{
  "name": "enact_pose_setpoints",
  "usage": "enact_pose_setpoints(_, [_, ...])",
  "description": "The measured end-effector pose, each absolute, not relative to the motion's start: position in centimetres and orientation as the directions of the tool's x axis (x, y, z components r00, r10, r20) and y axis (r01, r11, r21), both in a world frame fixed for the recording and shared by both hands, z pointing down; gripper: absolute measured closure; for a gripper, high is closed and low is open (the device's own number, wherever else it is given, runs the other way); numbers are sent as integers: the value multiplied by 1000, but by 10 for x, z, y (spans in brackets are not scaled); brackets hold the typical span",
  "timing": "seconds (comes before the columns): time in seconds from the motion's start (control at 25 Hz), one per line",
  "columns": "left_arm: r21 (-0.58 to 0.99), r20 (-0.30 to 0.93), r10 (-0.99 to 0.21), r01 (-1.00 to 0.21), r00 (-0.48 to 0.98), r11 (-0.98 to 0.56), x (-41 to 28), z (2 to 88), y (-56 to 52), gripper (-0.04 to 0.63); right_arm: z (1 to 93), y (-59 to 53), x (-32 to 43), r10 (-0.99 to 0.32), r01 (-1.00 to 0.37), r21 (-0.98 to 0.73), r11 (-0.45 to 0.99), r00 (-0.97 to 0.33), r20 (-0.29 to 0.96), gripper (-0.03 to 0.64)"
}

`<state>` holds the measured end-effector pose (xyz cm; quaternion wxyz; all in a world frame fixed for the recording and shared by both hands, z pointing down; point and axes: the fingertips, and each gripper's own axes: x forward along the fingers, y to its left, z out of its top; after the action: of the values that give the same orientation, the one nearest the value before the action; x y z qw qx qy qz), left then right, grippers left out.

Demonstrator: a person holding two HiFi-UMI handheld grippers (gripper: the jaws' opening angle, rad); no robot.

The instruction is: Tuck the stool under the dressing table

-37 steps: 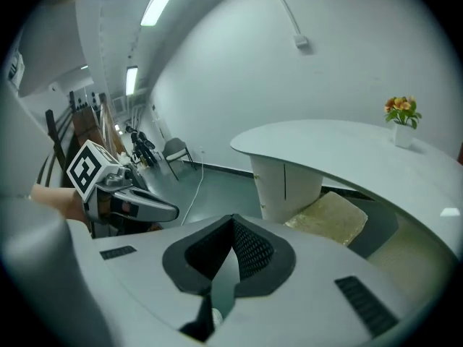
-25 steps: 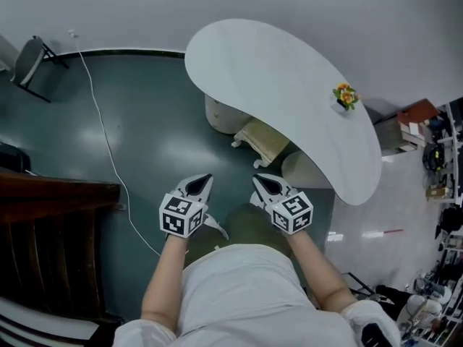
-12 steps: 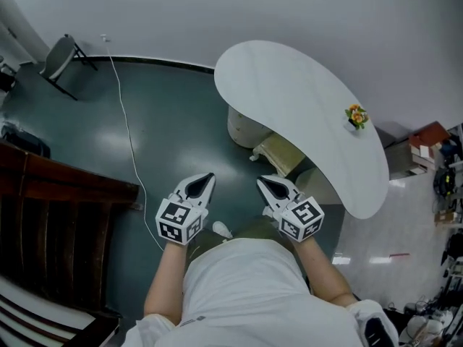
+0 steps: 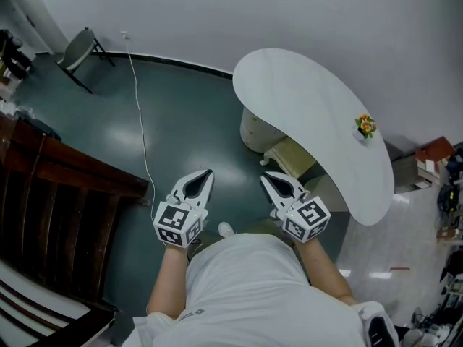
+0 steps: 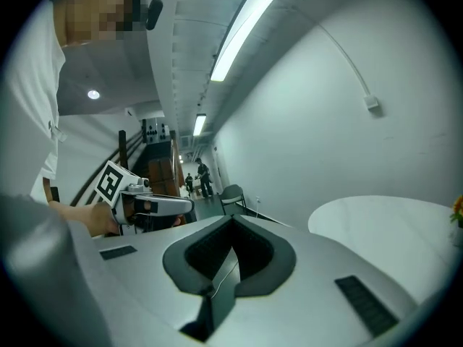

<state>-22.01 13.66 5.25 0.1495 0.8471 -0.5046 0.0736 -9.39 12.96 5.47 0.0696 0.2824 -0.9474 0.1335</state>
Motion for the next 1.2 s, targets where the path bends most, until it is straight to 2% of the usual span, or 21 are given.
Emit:
enact_pose_setpoints(0.16, [163,259,-856,-894,448,-418,-240,45,147,592,47,136,-106,-519,-546,-201,813,-837,174,606])
enact_pose_setpoints(0.48, [169,263,-874,-911,409,-376,-261,45,170,592,50,148,-112,-520,-548,-161,821,-833,188,607])
enact_pose_setpoints(1.2, [184,281,-870,-912,405,-365,-267,60,191,592,61,163,-109,-536,-574,-178,799,-815,221,607])
